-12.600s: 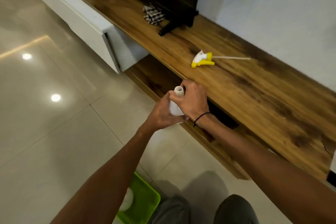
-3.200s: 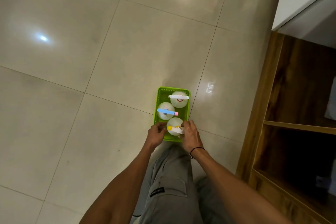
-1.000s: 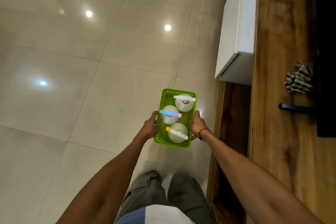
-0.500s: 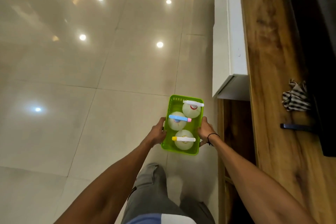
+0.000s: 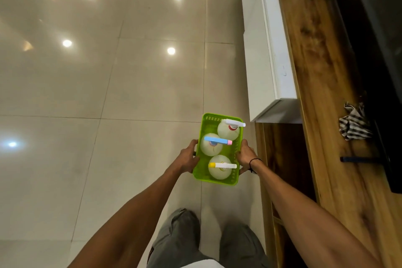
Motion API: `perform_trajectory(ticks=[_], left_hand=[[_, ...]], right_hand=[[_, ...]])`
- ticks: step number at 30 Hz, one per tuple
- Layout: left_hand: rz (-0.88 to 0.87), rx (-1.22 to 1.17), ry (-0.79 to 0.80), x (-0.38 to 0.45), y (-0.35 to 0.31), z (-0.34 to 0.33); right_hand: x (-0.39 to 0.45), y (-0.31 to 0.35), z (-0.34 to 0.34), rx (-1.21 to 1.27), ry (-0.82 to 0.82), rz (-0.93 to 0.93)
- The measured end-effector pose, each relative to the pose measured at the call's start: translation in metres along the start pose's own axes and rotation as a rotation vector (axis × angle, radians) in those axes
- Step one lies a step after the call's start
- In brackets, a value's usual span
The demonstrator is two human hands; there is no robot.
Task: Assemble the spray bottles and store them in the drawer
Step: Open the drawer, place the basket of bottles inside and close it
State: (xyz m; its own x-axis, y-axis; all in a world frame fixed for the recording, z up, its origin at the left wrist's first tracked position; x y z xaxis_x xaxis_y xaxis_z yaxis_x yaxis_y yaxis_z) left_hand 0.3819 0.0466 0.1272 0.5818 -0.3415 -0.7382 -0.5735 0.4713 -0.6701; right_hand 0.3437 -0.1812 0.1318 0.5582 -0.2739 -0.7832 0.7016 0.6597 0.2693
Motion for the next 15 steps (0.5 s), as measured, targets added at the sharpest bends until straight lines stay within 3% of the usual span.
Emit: perform_trajectory(ticks=[15], left_hand=[[0.162,-0.076,-0.024,0.095,0.032,-0.085]], right_hand=[[0.106,-0.075,-0.003,-0.051,0.078,-0.063]])
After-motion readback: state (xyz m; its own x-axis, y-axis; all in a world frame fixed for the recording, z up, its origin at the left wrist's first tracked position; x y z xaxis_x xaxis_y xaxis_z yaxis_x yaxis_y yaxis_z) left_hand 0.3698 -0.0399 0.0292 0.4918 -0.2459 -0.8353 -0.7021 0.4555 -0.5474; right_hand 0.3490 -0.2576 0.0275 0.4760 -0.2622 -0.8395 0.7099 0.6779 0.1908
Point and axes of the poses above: each hand's wrist, its own x-axis towards the middle knuckle, its own z-axis out of the back of the hand, y = z × x, the point moved 1 cm from there along x, towards the middle knuckle, and after that the axes turned 13 degrees about -x, right-handed, at the moved point
